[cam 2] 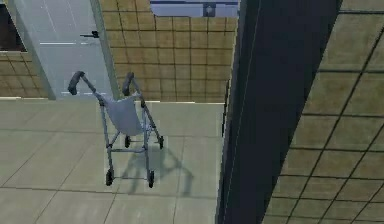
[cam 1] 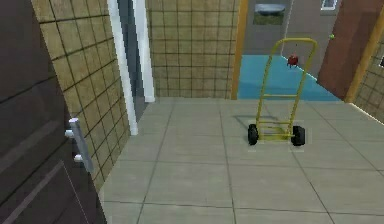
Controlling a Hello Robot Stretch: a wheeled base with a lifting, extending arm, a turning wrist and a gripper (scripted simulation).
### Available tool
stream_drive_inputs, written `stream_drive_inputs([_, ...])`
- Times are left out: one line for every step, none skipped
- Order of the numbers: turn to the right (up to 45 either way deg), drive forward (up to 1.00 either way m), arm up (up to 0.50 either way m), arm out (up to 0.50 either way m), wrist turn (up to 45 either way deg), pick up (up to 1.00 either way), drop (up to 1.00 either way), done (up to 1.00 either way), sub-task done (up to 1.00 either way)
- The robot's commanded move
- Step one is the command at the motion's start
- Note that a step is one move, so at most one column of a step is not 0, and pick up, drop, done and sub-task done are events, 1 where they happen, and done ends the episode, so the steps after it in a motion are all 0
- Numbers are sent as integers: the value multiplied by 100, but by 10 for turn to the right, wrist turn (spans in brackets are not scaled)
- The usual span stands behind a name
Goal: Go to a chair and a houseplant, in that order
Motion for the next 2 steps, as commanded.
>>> stream_drive_inputs([30, 0, 0, 0, 0, 0, 0, 0, 0])
stream_drive_inputs([0, 100, 0, 0, 0, 0, 0, 0, 0])
